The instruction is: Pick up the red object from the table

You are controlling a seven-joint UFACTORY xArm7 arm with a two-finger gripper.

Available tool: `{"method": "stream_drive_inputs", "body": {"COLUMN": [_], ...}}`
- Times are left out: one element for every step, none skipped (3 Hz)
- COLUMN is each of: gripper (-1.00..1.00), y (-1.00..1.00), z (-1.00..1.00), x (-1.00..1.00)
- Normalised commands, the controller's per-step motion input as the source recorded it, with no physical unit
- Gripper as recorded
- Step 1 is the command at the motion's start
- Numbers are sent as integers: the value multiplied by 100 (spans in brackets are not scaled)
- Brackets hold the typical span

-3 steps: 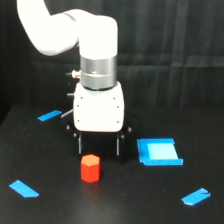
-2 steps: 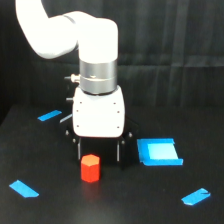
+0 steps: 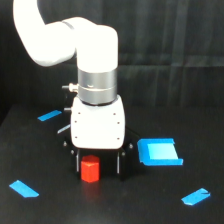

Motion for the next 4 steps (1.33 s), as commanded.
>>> {"method": "stream_drive_inputs", "body": {"gripper": [-95,-93,-100,-100], "y": [21,6,12,17], "z": [-28,-18,-14,-17], "x": [12,4,12,-14]}}
